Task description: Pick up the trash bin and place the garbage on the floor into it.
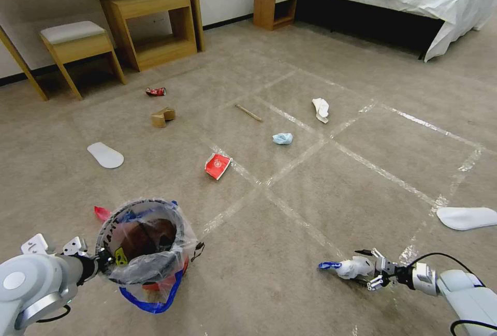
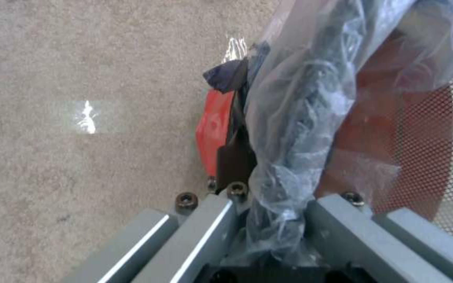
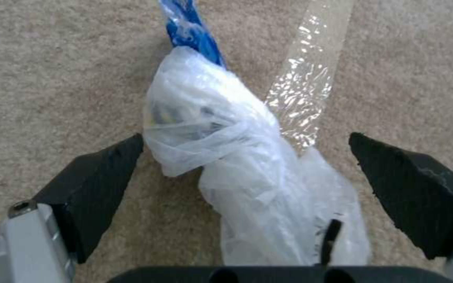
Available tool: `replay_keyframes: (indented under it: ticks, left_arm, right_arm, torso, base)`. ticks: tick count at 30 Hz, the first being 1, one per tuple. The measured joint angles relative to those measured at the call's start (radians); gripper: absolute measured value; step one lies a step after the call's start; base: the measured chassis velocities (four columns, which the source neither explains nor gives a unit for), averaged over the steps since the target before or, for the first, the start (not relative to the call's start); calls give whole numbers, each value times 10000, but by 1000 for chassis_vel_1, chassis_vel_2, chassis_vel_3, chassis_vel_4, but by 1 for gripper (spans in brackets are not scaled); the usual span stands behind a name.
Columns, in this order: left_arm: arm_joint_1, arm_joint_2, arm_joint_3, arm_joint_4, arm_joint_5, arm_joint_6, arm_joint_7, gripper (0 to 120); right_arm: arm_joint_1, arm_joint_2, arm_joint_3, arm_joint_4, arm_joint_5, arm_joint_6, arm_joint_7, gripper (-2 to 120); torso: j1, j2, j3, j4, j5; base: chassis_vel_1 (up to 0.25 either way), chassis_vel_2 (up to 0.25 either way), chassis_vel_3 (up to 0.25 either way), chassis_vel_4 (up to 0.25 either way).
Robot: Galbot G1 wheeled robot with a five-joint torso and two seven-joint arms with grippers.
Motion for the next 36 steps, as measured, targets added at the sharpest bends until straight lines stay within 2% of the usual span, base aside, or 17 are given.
replay_keyframes:
  ticks: [18,30,32,36]
  left_arm:
    - [36,30,-54,-12,22,0,61,0]
    - [-23,18,12,26,61,0,79,0]
    - [-29,18,19,29,68,0,80,0]
    - [-58,44,43,49,77,0,80,0]
  right_arm:
    - [613,480,499,-1148,-607,23,118,100]
    - [735,692,652,-1520,-720,-392,228,100]
    - [735,709,657,-1521,-716,-431,206,99]
    - [711,740,653,-1475,-667,-497,133,84]
  torso:
    - [0,0,0,0,0]
    - [0,0,0,0,-1]
    - [0,1,0,0,-1]
    - [0,0,0,0,-1]
  base:
    - [0,0,0,0]
    - [0,0,0,0]
    - [0,0,0,0]
    - [0,0,0,0]
